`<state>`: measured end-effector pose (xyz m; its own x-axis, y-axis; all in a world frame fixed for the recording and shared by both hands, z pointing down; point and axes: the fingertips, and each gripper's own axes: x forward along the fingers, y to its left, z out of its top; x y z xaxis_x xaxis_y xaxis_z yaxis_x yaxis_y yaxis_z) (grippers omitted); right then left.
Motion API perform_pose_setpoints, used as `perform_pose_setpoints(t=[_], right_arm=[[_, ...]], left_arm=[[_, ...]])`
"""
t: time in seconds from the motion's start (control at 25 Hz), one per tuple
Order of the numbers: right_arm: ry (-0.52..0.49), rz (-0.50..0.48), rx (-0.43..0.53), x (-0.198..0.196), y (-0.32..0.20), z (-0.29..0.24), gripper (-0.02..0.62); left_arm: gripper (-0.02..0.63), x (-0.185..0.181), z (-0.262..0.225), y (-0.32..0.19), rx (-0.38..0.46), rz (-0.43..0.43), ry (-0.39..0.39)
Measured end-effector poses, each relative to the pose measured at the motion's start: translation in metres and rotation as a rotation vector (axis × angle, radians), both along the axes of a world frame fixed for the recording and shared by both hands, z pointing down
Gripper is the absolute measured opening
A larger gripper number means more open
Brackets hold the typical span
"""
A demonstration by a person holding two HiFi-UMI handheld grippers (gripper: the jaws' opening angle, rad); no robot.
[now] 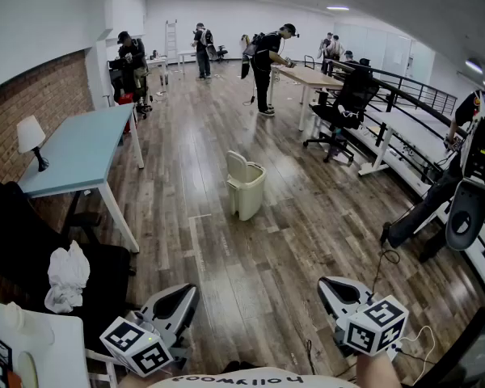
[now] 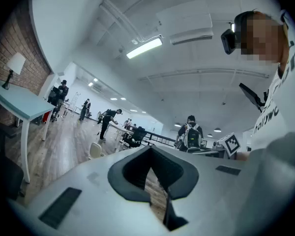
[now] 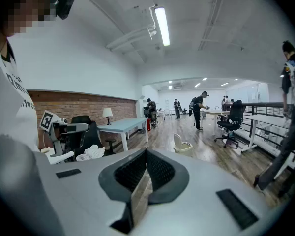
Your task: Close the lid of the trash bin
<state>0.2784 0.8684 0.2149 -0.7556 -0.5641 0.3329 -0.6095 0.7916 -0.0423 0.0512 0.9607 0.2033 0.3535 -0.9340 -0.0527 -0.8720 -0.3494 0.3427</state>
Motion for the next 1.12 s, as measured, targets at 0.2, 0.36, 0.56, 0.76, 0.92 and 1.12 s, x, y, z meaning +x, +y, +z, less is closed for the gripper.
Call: perform_pose_setpoints(t=[0.2, 0.36, 0.56, 0.76, 0.92, 1.12], right_arm=[[0.001, -0.001, 0.005, -0.012, -0.005, -0.001, 0.009], [-0.024, -0.012, -0.004, -0.022, -0.007, 0.0, 0.009], [-0.077, -0.01, -0.013, -0.041, -0.007, -0.002, 0.011], [-0.048, -0.031, -0.013, -0.063, -0.002, 0.012, 0.011], [-0.033, -0.025, -0.039, -0.073, 0.002, 0.032, 0.011], [0.061, -0.064, -0.112, -0.088, 0.01, 0.058, 0.011]], left_arm=[[0.006, -0.009, 0.001, -0.005, 0.0, 0.005, 0.003], [0.006, -0.018, 0.004, -0.007, 0.001, 0.001, 0.012], [0.006, -0.037, 0.008, -0.008, 0.002, 0.003, 0.016], [0.006, -0.052, 0.022, -0.006, -0.031, 0.021, 0.004], [0.006, -0.052, 0.03, 0.001, -0.022, 0.069, 0.014], [0.006, -0.081, 0.037, -0.001, -0.069, -0.015, 0.038]])
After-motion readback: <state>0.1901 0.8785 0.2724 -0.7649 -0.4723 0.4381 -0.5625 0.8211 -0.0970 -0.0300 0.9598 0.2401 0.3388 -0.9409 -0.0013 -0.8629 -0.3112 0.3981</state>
